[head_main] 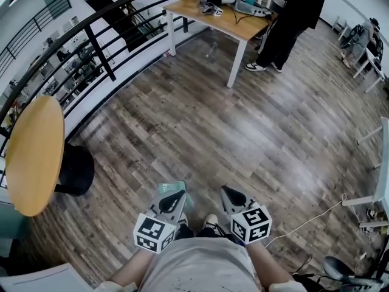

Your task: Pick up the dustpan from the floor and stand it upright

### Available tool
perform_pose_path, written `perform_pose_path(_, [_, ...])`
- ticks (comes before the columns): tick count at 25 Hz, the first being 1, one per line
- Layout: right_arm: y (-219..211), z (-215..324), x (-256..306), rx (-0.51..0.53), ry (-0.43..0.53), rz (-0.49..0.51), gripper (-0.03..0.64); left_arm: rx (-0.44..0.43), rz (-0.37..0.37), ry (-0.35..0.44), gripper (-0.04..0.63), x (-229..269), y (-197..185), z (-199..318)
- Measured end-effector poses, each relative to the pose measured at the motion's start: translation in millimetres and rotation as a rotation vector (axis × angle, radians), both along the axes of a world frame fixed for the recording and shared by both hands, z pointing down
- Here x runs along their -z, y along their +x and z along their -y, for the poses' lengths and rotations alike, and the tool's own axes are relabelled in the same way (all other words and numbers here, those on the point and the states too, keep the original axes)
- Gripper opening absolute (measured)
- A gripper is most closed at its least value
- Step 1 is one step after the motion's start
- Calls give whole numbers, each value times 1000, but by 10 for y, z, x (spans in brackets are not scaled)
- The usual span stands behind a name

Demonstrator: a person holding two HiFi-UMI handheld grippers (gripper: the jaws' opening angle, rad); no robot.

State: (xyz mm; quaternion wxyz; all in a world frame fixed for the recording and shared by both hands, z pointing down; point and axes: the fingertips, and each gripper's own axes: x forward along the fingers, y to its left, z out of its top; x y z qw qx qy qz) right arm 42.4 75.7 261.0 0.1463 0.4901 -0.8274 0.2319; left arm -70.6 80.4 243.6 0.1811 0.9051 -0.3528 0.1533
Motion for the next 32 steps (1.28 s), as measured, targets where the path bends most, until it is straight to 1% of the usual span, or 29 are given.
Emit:
perform_pose_path(4, [-38, -12, 27, 11, 6, 6, 29, 8, -29, -16, 23, 0, 58, -21])
perform_pose_path(7, [-78, -30, 18, 29, 5, 6, 26, 8, -36, -17, 23, 7, 90, -29])
perform_pose_path(10, [-103, -71, 16, 45, 5, 2, 26, 8, -37, -13, 23, 25, 97, -51])
perform_pose_path(22, [-81, -117, 11, 30, 1, 23, 26, 21, -33, -18, 23, 33, 54, -85])
perform_pose_path(32, [-125, -160, 20, 42, 4, 29, 26, 21, -29, -21, 23, 37, 44, -141])
